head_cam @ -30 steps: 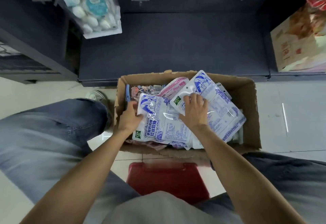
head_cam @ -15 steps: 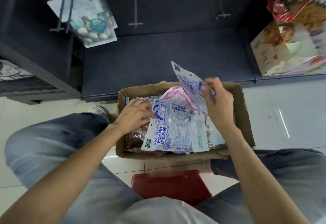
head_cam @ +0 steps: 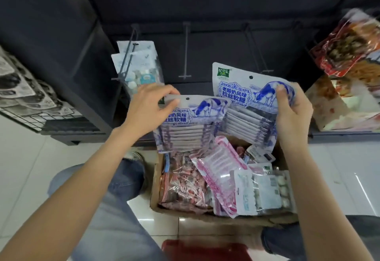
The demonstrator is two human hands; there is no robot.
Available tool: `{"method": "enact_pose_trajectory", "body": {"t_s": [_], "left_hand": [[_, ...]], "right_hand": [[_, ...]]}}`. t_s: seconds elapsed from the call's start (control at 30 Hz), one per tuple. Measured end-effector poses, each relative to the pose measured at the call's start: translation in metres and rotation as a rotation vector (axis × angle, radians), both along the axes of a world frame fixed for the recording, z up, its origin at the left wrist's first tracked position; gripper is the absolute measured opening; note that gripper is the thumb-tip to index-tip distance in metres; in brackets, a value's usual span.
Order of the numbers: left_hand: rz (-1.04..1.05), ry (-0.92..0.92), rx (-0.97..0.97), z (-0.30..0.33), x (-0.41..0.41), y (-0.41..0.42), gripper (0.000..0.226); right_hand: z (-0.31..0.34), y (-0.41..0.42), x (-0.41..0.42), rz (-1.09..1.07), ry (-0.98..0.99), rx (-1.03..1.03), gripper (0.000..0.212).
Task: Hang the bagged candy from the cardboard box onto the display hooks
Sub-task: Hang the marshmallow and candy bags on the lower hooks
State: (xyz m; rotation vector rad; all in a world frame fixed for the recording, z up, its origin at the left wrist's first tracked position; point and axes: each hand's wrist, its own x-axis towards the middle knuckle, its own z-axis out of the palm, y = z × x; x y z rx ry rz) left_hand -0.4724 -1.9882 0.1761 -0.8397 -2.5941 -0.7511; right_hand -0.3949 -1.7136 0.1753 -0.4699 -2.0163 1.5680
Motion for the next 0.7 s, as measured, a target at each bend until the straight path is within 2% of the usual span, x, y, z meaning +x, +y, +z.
{"method": "enact_pose_trajectory", "body": {"t_s": [0.07,0.17,0.27,0.37,0.43,0.53,0.7], "left_hand": [[0.137,-0.112,0.033,-0.002,-0.013,-0.009,0.011],[0.179,-0.164,0.044,-0.008,-0.038,-0.013,0.011],[0.143,-0.044,0.017,-0.01,-0.06,-0.01,0.009],[0.037,0.084,-0.137,-0.027,-0.07,-0.001,0.003],[0.052,0.092,-0.177,-0.046,-0.074,0.004,0.003],[0.179,0.05,-0.135,-0.065,-0.085,0.015,0.007],[0.328,-0.154,-0.027,-0.078,-0.105,0.03,0.014]], "right_hand": [[-0.001,-0.002,-0.004,-0.036,0.02,-0.032,0.02],[-0.007,-0.004,-0.008,-0.033,0.006,-0.084,0.02],[-0.014,-0.01,-0.014,-0.025,-0.003,-0.101,0.021],[-0.021,-0.015,-0.025,-0.084,-0.013,-0.156,0.022],[-0.023,-0.019,-0.034,-0.117,-0.016,-0.182,0.019],[-0.027,-0.026,-0.046,-0.107,-0.05,-0.167,0.019],[-0.036,-0.031,-0.067,-0.06,-0.126,-0.142,0.025]]}}
